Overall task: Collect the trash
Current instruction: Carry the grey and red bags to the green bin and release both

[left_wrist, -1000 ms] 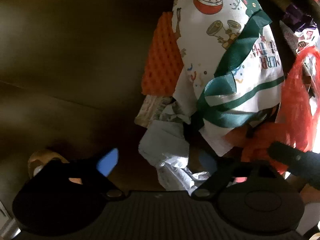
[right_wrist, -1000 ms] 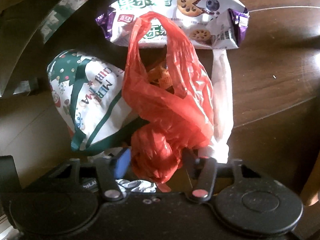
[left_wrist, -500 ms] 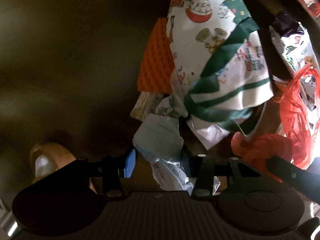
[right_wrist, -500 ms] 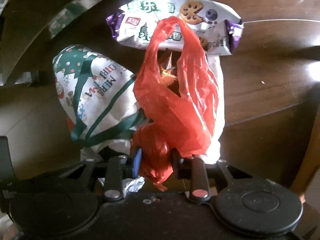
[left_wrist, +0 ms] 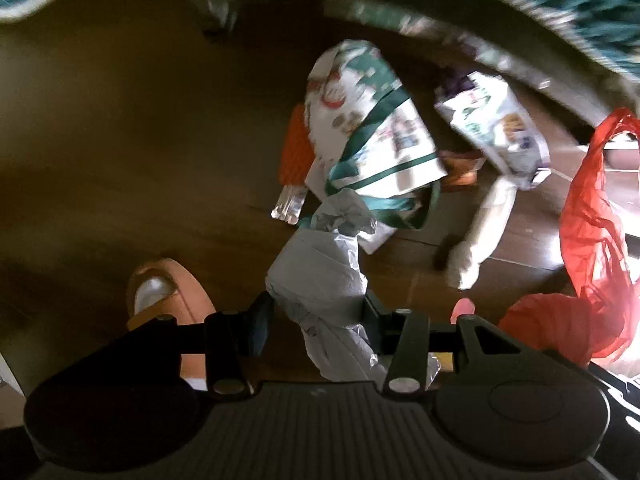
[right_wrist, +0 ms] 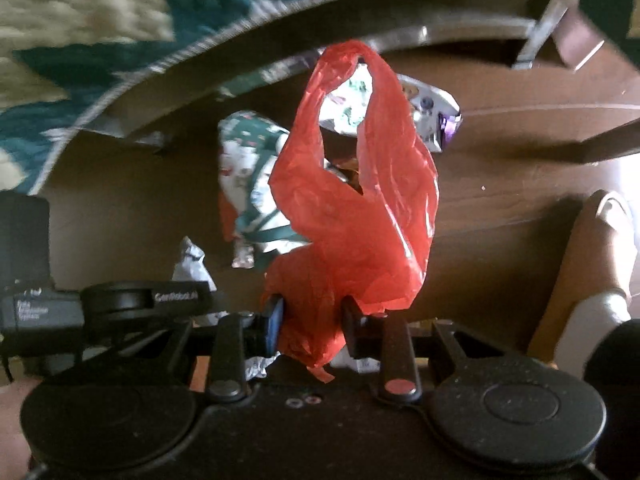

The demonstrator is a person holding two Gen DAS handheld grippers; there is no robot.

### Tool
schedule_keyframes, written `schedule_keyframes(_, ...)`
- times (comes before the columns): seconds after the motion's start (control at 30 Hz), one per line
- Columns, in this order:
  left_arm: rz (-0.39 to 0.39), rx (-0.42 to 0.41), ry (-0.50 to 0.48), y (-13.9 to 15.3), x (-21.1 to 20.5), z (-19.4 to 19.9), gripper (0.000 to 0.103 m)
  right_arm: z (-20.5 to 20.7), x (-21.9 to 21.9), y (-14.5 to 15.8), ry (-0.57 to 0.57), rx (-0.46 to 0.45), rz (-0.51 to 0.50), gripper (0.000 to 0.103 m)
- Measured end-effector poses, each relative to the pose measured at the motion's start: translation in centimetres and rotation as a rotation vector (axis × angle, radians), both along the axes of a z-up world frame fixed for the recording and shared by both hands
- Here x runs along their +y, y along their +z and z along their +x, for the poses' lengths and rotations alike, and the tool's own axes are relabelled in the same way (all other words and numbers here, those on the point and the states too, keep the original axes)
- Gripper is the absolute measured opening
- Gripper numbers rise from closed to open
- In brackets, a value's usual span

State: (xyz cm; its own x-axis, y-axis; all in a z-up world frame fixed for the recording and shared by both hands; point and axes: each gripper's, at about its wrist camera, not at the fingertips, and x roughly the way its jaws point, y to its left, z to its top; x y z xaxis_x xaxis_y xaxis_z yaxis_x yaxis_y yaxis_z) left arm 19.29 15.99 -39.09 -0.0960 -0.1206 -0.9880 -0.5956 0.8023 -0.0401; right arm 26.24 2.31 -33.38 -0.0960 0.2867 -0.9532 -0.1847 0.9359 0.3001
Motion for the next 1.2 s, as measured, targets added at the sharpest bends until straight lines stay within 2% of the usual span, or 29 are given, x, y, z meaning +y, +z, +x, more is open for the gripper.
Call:
schedule_keyframes(0.23,0.037,-0.222,-0.069,10.8,-1.8,-1.0,0.046,-2.6,-1.8,9.7,0.043,-0.188,0.060,0.029)
schedule_keyframes(0.4,0.053,-0.394,-0.103,18.5,-3.7,-1.9,0.046,-4.3,-4.2,16.7,0.009,-0.299,0.135,0.029)
schedule_keyframes(0.7,0.107,-0.656,-0.220,31.0,-9.0,-3.1,0.046,-8.0,-9.9,29.1,0.031,-0.592,0.180,0.029)
schedule_keyframes(0.9,0.125,-0.790,-0.296,38.7,-12.7,-2.9,0.046,-9.7,-13.8,35.5,0.016,-0.760,0.182,0.029)
schedule_keyframes(1.2,0.167,-0.972,-0.446,47.9,-19.7,-1.1,0.047,-11.3,-20.3,43.6,-0.027,-0.952,0.126,0.029)
